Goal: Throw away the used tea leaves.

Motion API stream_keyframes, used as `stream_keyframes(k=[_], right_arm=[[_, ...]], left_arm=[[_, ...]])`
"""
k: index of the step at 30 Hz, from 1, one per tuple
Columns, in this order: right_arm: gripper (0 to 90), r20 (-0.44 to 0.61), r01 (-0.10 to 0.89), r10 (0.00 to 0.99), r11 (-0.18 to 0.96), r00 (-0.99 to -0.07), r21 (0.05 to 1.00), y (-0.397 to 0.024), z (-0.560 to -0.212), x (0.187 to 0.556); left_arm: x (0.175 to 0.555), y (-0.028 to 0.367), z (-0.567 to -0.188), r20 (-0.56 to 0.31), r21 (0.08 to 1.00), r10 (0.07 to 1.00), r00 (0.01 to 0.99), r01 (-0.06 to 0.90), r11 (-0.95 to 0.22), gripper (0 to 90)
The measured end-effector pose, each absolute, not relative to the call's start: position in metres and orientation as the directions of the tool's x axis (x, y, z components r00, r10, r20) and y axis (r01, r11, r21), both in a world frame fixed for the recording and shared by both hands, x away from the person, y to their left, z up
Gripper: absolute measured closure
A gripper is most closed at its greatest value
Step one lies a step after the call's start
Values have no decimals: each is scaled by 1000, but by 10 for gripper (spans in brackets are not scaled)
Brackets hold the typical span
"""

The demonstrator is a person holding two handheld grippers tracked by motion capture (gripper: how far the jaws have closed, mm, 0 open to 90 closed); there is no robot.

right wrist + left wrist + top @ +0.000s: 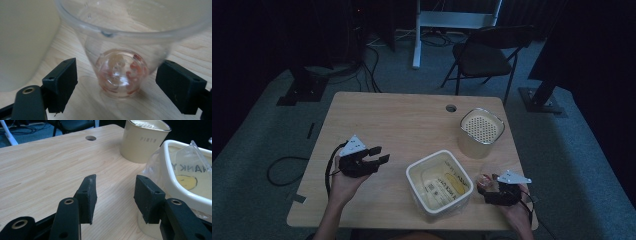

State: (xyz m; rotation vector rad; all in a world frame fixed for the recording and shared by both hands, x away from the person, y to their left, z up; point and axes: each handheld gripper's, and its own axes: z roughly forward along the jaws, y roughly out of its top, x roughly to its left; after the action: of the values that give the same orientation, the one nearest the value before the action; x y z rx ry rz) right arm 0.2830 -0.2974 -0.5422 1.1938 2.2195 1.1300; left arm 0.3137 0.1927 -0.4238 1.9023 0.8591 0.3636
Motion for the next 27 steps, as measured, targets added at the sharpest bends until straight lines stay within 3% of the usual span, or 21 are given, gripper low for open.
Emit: stream_keyframes(k=[11,17,27], right_arm=[[232,-2,520,819,365,-573,772,-290,-548,293],[308,-6,501,823,351,-568,791,-291,-547,296],[294,99,419,817,184,-569,889,-306,-531,287]], left_arm=[[312,196,-425,-119,875,705,699,409,-259,538],[312,197,-426,-122,876,705,698,410,-255,538],[312,197,-430,-130,872,706,696,419,-253,538]])
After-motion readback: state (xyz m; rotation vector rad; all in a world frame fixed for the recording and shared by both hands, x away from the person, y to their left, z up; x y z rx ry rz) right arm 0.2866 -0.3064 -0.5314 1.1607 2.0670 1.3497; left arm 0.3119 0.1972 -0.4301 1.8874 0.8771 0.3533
